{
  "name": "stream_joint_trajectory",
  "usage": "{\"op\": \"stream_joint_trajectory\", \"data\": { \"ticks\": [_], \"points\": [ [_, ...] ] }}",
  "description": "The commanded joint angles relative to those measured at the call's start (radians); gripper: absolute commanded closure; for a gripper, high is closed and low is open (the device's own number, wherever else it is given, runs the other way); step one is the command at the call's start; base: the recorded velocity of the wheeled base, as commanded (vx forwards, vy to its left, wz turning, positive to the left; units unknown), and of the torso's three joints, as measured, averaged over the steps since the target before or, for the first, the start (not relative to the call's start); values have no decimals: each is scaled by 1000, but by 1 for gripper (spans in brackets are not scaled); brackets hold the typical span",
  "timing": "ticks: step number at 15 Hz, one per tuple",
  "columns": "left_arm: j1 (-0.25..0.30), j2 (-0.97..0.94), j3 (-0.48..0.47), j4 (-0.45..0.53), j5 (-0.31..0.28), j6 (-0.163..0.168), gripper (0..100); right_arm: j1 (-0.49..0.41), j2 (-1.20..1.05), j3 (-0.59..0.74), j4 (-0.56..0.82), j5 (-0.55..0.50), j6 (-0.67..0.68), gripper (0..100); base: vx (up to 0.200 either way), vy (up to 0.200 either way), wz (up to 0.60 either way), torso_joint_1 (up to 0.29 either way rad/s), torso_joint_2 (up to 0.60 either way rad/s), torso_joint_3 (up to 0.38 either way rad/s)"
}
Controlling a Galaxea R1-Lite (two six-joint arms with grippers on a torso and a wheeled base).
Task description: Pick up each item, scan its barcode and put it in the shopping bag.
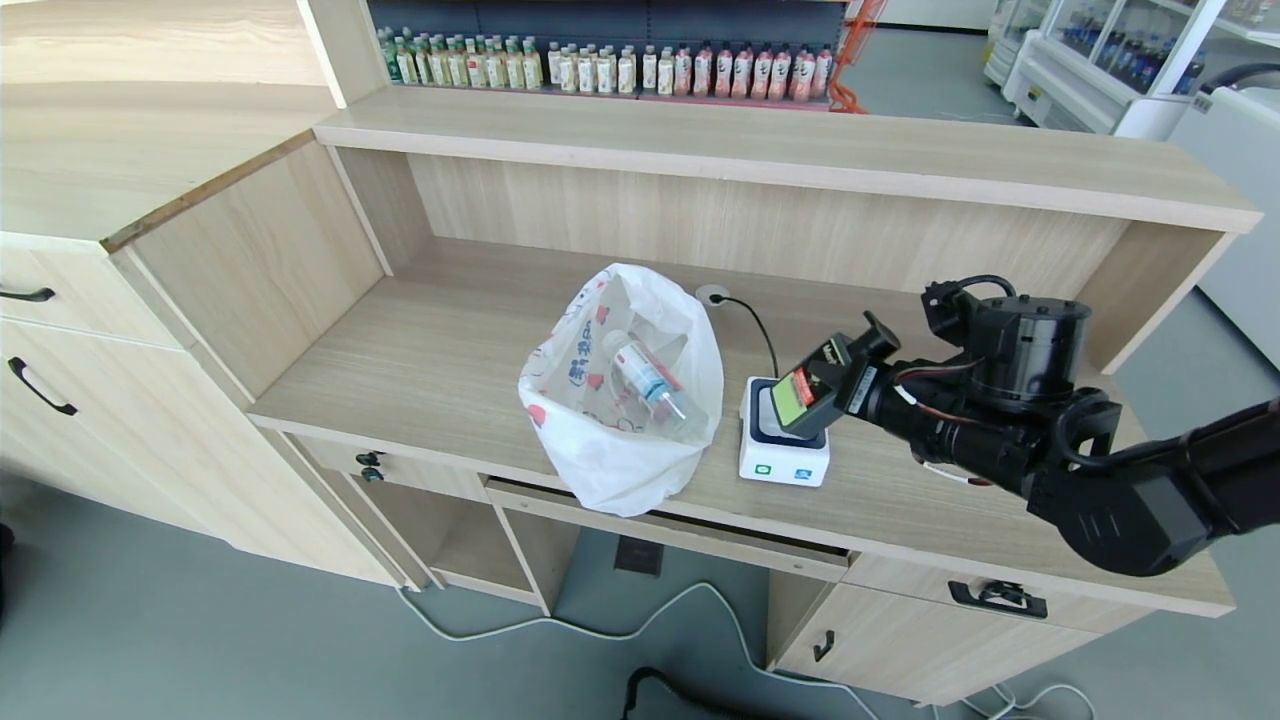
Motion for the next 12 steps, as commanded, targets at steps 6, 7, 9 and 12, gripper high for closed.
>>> {"op": "stream_joint_trajectory", "data": {
  "ticks": [6,7,9,12],
  "points": [
    [0,2,0,0,0,0,0,2,53,-47,-7,2,-10,100,0,0,0,0,0,0],
    [0,2,0,0,0,0,0,2,63,-57,-7,2,-10,100,0,0,0,0,0,0],
    [0,0,0,0,0,1,0,2,66,-58,-7,3,-12,100,0,0,0,0,0,0],
    [0,0,0,0,0,1,0,2,84,-58,-9,2,-12,100,0,0,0,0,0,0]
  ]
}}
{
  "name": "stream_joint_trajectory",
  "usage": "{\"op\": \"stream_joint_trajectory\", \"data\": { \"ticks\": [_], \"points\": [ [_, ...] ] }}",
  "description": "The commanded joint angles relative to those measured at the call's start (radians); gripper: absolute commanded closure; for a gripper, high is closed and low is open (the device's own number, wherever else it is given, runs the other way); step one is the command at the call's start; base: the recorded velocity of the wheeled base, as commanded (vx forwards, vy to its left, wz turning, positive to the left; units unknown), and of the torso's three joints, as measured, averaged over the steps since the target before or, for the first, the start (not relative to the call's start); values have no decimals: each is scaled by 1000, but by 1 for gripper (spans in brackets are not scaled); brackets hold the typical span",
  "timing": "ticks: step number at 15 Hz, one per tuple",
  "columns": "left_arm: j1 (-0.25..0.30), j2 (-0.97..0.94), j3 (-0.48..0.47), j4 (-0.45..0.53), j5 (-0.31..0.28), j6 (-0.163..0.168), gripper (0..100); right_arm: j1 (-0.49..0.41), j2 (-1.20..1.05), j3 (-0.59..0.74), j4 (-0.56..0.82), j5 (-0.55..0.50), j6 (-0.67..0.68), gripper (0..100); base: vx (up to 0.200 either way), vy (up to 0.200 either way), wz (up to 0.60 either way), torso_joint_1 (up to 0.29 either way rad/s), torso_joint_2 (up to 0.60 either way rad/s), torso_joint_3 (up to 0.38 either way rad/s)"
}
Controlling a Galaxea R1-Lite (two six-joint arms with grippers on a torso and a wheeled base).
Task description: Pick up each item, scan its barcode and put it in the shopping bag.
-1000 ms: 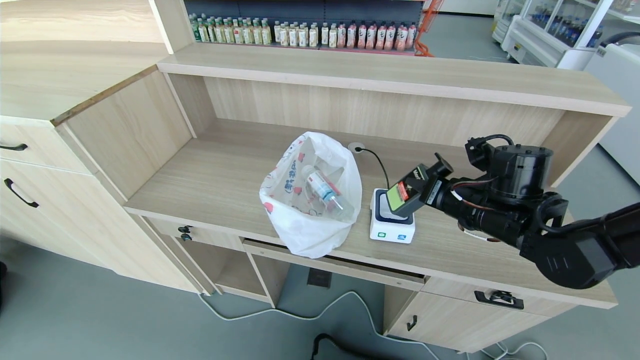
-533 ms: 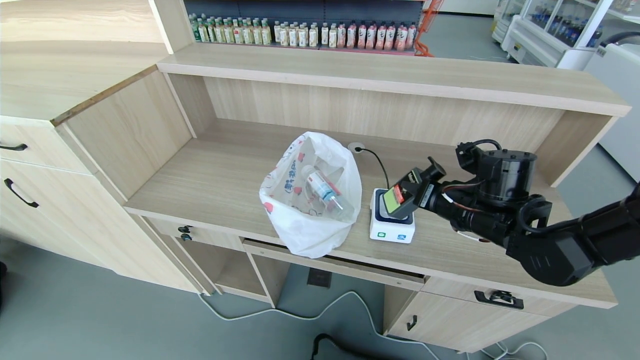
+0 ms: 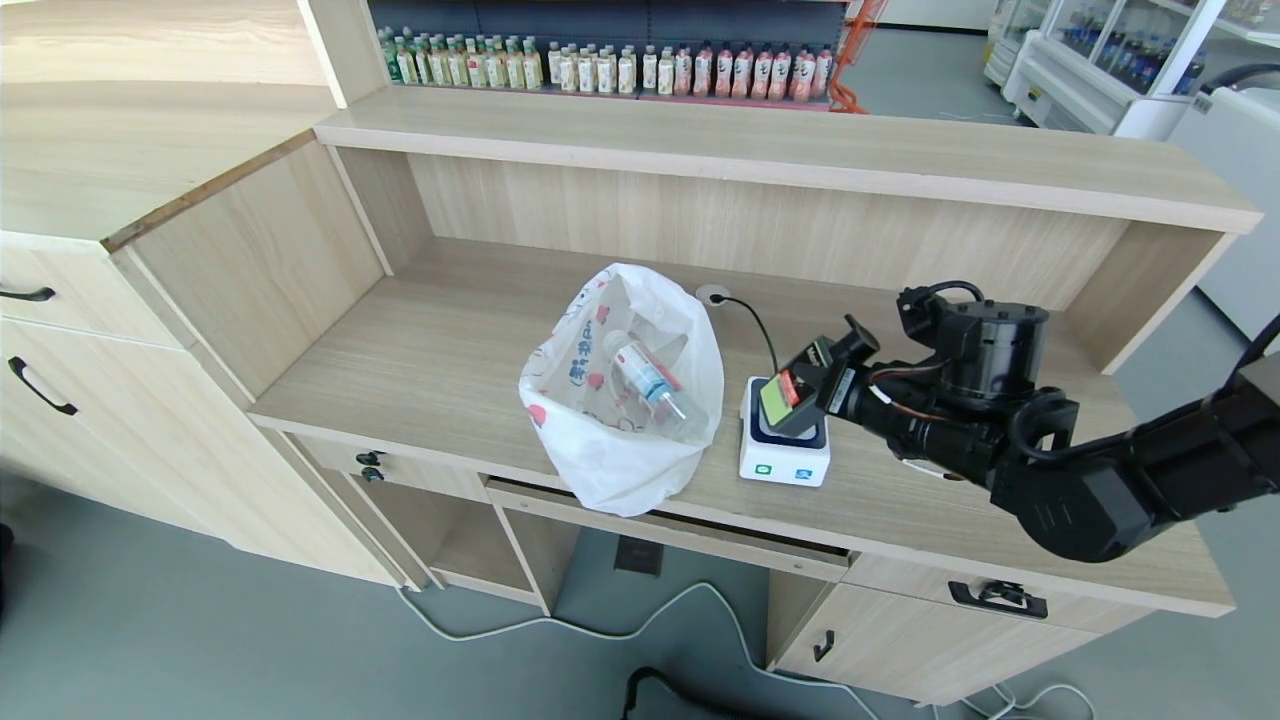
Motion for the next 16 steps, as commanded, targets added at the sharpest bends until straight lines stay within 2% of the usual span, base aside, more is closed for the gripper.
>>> {"op": "stream_joint_trajectory", "data": {
  "ticks": [1,16],
  "points": [
    [0,0,0,0,1,0,0,0,12,-1,-1,0,0,100,0,0,0,0,0,0],
    [0,0,0,0,1,-4,0,2,30,-27,-1,13,-14,100,0,0,0,0,0,0]
  ]
}}
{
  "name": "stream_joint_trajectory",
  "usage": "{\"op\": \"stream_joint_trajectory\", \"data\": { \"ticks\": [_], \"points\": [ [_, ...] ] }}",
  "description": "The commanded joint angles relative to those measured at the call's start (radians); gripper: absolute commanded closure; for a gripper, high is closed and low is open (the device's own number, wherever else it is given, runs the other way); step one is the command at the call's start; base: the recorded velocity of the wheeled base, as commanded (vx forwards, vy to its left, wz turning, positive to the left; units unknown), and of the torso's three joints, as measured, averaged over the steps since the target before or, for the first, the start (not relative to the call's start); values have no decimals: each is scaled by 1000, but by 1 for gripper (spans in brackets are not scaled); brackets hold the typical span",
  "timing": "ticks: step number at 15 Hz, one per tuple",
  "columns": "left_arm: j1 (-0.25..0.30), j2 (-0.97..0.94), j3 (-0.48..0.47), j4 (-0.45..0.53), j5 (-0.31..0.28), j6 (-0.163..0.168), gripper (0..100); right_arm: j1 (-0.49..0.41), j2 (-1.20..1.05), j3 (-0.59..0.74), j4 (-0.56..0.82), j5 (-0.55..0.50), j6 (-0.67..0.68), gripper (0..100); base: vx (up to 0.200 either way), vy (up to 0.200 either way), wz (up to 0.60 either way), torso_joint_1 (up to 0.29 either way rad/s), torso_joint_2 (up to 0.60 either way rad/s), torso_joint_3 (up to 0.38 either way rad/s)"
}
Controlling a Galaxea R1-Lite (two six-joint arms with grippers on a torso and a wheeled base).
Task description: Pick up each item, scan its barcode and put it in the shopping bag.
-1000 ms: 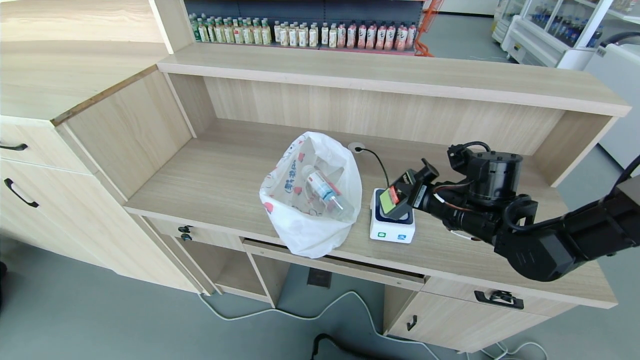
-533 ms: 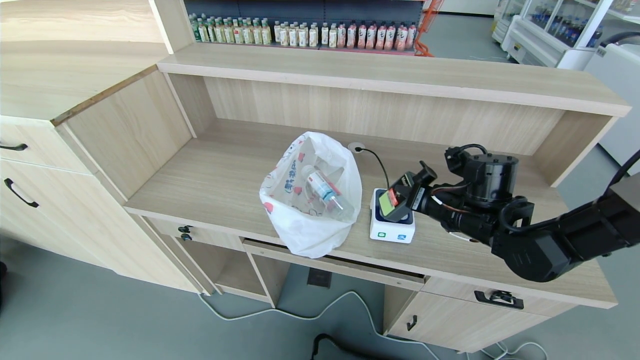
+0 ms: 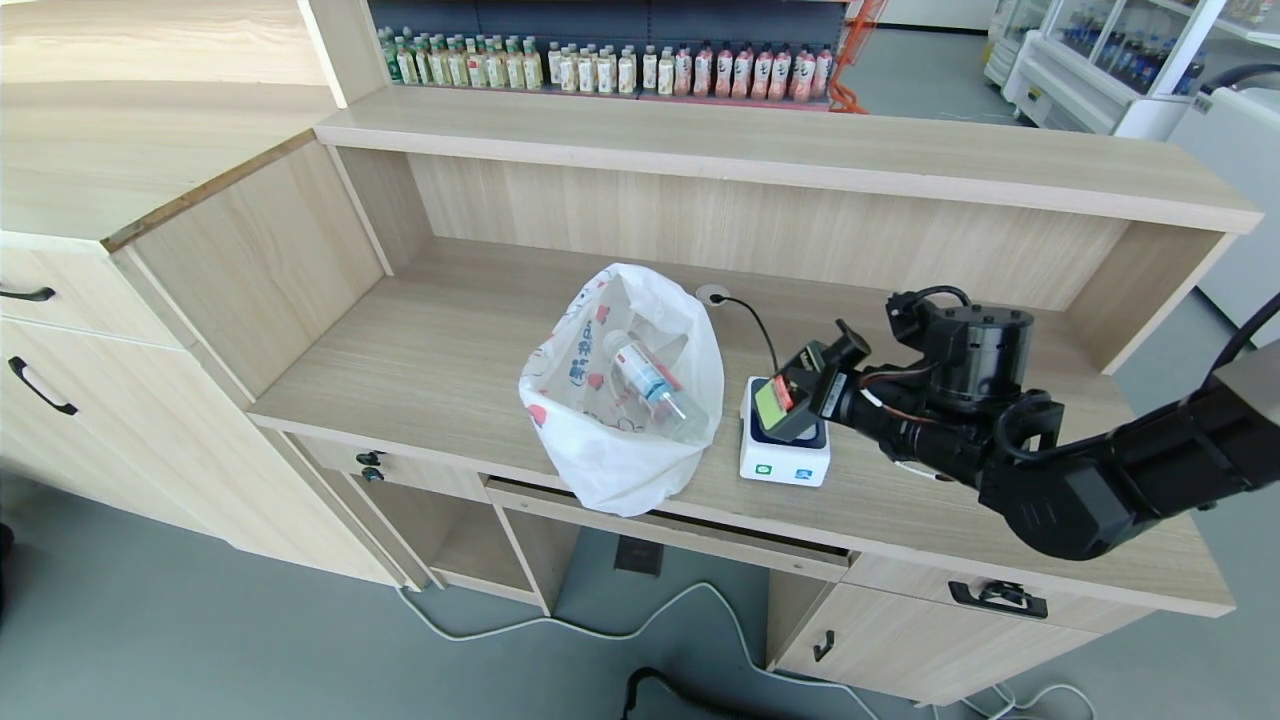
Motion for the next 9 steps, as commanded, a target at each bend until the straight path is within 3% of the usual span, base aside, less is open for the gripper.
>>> {"op": "stream_joint_trajectory", "data": {
  "ticks": [1,7,9],
  "points": [
    [0,2,0,0,1,0,0,2,7,-14,0,7,1,100,0,0,0,0,0,0],
    [0,0,0,0,1,2,0,-5,20,-23,-33,5,-19,100,0,0,0,0,0,0],
    [0,0,0,0,1,2,0,-11,-34,41,-151,-58,-182,100,0,0,0,0,0,0]
  ]
}}
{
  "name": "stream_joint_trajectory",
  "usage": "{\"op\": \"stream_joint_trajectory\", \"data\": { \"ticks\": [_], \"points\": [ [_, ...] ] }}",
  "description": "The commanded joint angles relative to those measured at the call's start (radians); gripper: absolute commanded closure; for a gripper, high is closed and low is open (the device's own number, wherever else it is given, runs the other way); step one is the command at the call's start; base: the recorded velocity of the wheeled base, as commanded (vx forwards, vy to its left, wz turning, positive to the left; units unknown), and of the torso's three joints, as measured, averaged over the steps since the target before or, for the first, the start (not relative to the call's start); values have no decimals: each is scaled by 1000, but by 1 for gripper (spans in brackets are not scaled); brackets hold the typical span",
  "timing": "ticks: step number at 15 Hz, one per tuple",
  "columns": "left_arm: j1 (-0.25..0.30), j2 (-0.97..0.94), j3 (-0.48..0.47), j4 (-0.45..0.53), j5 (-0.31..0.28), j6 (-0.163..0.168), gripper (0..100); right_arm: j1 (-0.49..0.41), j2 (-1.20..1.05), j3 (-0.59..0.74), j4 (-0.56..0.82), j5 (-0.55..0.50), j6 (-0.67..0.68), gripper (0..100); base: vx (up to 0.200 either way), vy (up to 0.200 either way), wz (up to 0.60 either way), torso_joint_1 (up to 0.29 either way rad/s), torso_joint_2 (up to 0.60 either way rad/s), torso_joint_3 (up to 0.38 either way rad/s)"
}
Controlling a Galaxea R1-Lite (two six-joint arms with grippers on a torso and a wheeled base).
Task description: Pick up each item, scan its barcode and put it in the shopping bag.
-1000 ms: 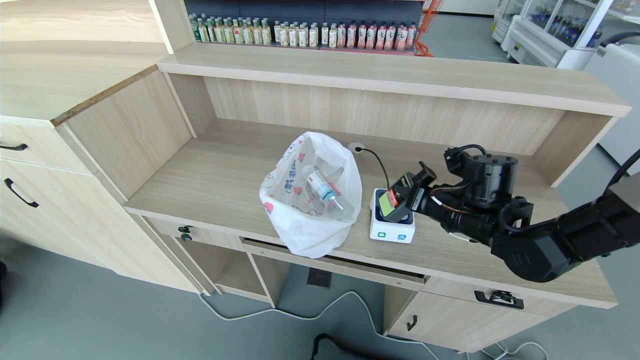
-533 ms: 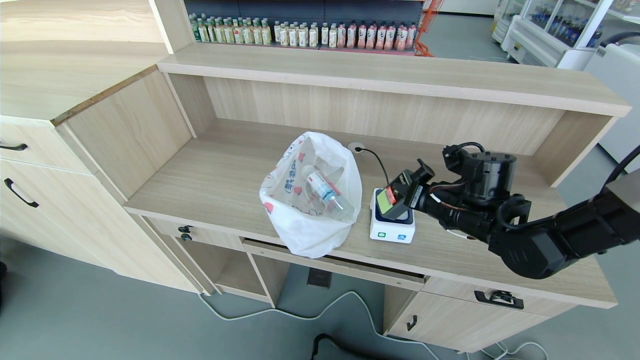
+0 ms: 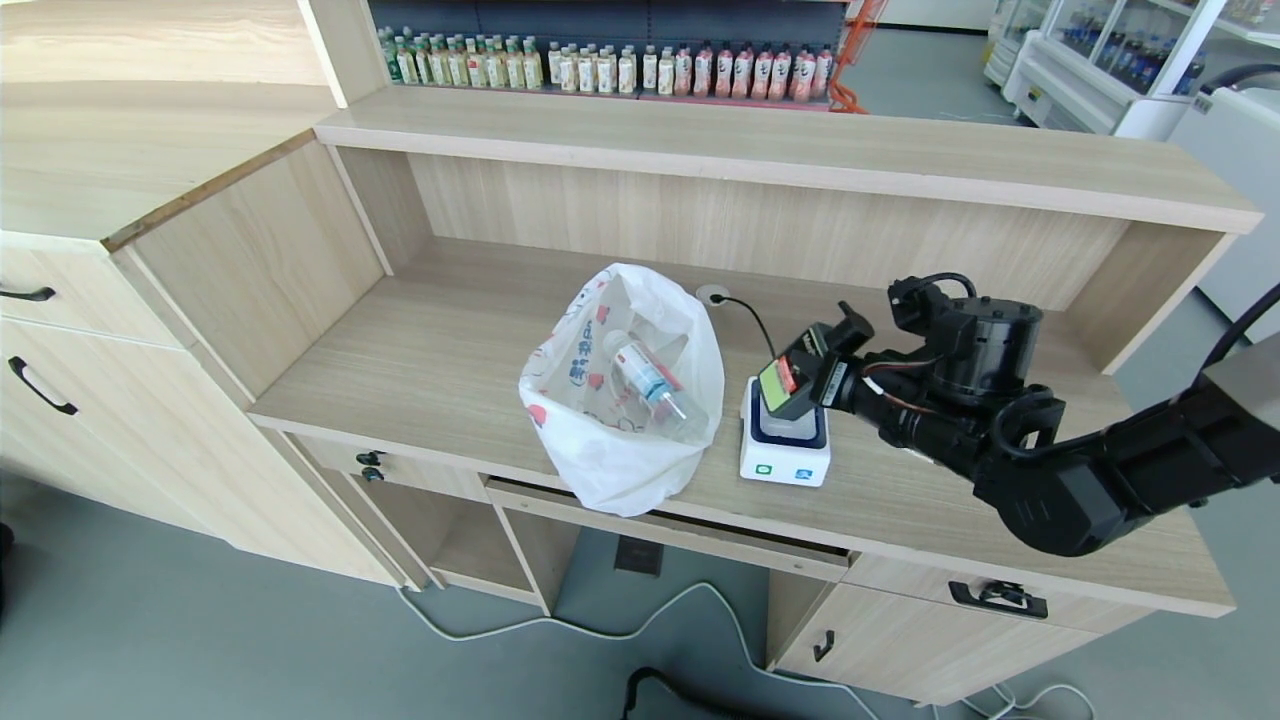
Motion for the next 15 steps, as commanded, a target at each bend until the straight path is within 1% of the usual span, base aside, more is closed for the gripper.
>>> {"op": "stream_joint_trajectory", "data": {
  "ticks": [1,2,3,4,5,8,9,10,12,15],
  "points": [
    [0,0,0,0,-1,0,0,-17,-73,96,-128,-31,-160,100,0,0,0,0,0,0],
    [0,2,0,0,1,0,0,-23,-105,136,-202,-27,-252,100,0,0,0,0,0,0],
    [0,0,0,0,1,1,0,-21,-122,153,-235,-18,-289,100,0,0,0,0,0,0],
    [0,0,0,0,-1,1,0,-20,-147,163,-252,15,-326,100,0,0,0,0,0,0],
    [0,0,0,0,-1,1,0,-18,-155,162,-249,34,-341,100,0,0,0,0,0,0],
    [0,0,0,0,-1,1,0,-11,-150,114,-243,54,-345,100,0,200,0,-7,1,7],
    [0,0,0,0,-1,1,0,-9,-145,79,-240,60,-341,100,0,200,0,12,12,-2],
    [0,0,0,0,-1,0,0,0,-144,51,-217,62,-337,100,0,200,0,22,7,-2],
    [0,0,0,0,-1,1,0,8,-132,-15,-130,74,-314,100,0,200,0,-5,7,2],
    [0,0,0,0,-1,1,0,17,-70,-93,-85,92,-302,100,0,200,0,4,2,2]
  ]
}}
